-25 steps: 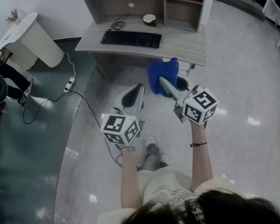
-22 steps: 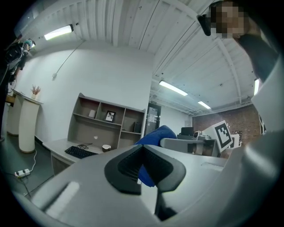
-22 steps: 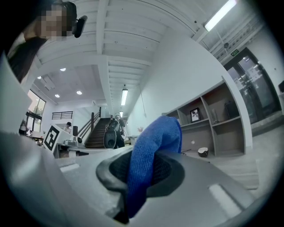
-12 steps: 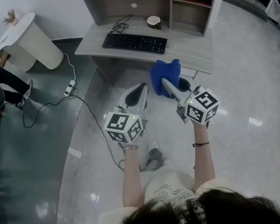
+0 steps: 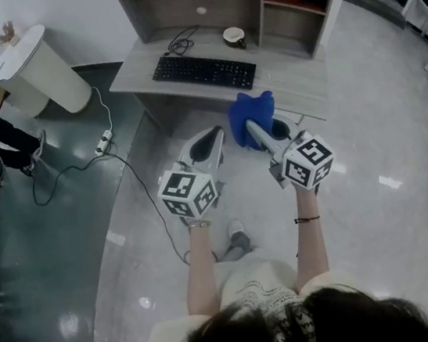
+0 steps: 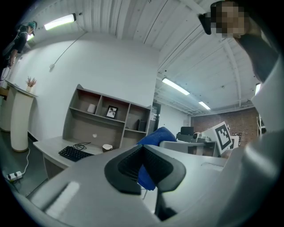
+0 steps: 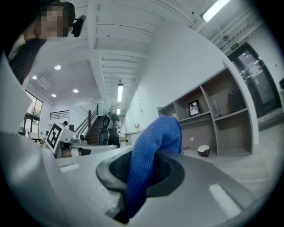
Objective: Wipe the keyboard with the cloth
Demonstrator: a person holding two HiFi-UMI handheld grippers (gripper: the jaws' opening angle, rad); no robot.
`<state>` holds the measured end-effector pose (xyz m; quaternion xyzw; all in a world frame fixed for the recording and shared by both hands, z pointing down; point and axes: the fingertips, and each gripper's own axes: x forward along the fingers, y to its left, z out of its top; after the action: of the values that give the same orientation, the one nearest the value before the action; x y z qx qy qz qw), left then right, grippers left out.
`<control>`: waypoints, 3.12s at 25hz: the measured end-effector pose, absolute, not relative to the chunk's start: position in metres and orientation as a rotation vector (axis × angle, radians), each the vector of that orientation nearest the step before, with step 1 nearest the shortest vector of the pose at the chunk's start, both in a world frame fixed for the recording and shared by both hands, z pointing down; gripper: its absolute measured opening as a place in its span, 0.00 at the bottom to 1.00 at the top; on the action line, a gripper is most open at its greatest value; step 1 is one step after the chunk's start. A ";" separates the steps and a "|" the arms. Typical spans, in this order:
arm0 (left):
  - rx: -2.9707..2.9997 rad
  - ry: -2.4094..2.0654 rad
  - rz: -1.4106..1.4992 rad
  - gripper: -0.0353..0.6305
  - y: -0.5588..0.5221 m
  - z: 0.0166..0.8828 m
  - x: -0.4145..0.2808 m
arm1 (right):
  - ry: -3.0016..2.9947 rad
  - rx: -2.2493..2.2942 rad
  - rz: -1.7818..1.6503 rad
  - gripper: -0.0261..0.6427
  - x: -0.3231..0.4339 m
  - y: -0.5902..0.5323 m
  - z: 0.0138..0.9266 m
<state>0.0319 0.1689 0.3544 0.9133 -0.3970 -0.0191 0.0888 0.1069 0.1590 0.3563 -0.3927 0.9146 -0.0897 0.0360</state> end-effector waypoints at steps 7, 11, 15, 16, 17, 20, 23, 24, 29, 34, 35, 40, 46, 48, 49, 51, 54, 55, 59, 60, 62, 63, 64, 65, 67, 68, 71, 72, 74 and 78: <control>2.726 -1.153 -0.058 0.06 0.141 0.355 0.026 | 2.797 -1.235 -0.275 0.13 0.103 0.135 0.356; 2.729 -1.129 -0.058 0.06 0.126 0.356 0.024 | 2.791 -1.259 -0.283 0.13 0.102 0.121 0.358; 2.734 -1.106 -0.056 0.06 0.115 0.359 0.019 | 2.777 -1.284 -0.292 0.13 0.098 0.111 0.362; 2.735 -1.101 -0.057 0.06 0.113 0.360 0.018 | 2.775 -1.290 -0.292 0.13 0.097 0.109 0.363; 2.737 -1.097 -0.057 0.06 0.110 0.360 0.016 | 2.774 -1.296 -0.291 0.13 0.096 0.107 0.363; 2.742 -1.089 -0.058 0.06 0.103 0.361 0.013 | 2.768 -1.308 -0.291 0.13 0.093 0.101 0.365; 2.746 -1.083 -0.057 0.06 0.098 0.362 0.011 | 2.769 -1.312 -0.293 0.13 0.091 0.097 0.367; 2.747 -1.080 -0.055 0.06 0.096 0.362 0.011 | 2.768 -1.313 -0.294 0.13 0.091 0.096 0.367; 2.743 -1.066 -0.048 0.06 0.088 0.363 0.011 | 2.765 -1.328 -0.307 0.13 0.091 0.085 0.369; 2.728 -1.070 -0.053 0.06 0.072 0.369 0.007 | 2.767 -1.339 -0.322 0.13 0.091 0.070 0.374; 2.726 -1.071 -0.054 0.06 0.068 0.370 0.008 | 2.770 -1.338 -0.324 0.13 0.091 0.067 0.375; 2.721 -1.062 -0.035 0.06 0.045 0.373 0.016 | 2.774 -1.346 -0.346 0.13 0.100 0.042 0.379; 2.718 -1.056 -0.016 0.06 0.013 0.377 0.024 | 2.791 -1.349 -0.368 0.13 0.108 0.008 0.385; 2.719 -1.053 -0.004 0.06 0.001 0.379 0.028 | 2.796 -1.347 -0.374 0.13 0.111 -0.003 0.387; 2.720 -1.052 0.002 0.06 -0.004 0.379 0.030 | 2.798 -1.343 -0.376 0.13 0.112 -0.008 0.387; 2.721 -1.050 0.009 0.06 -0.013 0.380 0.034 | 2.805 -1.330 -0.379 0.13 0.115 -0.016 0.387; 2.720 -1.048 0.013 0.06 -0.028 0.378 0.041 | 2.812 -1.311 -0.385 0.13 0.121 -0.031 0.385; 2.718 -1.047 0.014 0.06 -0.032 0.379 0.043 | 2.815 -1.307 -0.389 0.13 0.122 -0.036 0.385; 2.706 -1.052 0.017 0.06 -0.048 0.381 0.050 | 2.828 -1.291 -0.403 0.13 0.128 -0.051 0.388; 2.703 -1.054 0.019 0.06 -0.051 0.382 0.051 | 2.829 -1.288 -0.408 0.13 0.129 -0.055 0.389; 2.699 -1.058 0.024 0.06 -0.059 0.383 0.054 | 2.830 -1.282 -0.419 0.13 0.133 -0.063 0.390; 2.696 -1.061 0.024 0.06 -0.063 0.383 0.055 | 2.831 -1.278 -0.424 0.13 0.135 -0.067 0.391; 2.694 -1.064 0.023 0.06 -0.067 0.384 0.057 | 2.833 -1.276 -0.426 0.13 0.137 -0.071 0.392; 2.691 -1.068 0.022 0.06 -0.071 0.384 0.058 | 2.836 -1.274 -0.428 0.13 0.139 -0.075 0.393; 2.688 -1.072 0.031 0.06 -0.077 0.386 0.060 | 2.838 -1.271 -0.438 0.13 0.142 -0.082 0.395; 2.690 -1.072 0.039 0.06 -0.080 0.387 0.062 | 2.833 -1.268 -0.449 0.13 0.144 -0.085 0.396; 2.699 -1.071 0.053 0.06 -0.089 0.388 0.066 | 2.815 -1.247 -0.465 0.13 0.150 -0.095 0.394; 2.699 -1.071 0.051 0.06 -0.093 0.387 0.068 | 2.821 -1.241 -0.462 0.13 0.150 -0.098 0.393; 2.701 -1.070 0.064 0.06 -0.097 0.389 0.071 | 2.836 -1.235 -0.456 0.13 0.152 -0.103 0.392; 2.707 -1.044 0.089 0.06 -0.103 0.395 0.081 | 2.824 -1.242 -0.460 0.13 0.160 -0.110 0.392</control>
<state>0.0808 -0.1030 0.3953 0.9259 -0.3570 0.0305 0.1195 0.1601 -0.1097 0.3920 -0.3980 0.9054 -0.1475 0.0111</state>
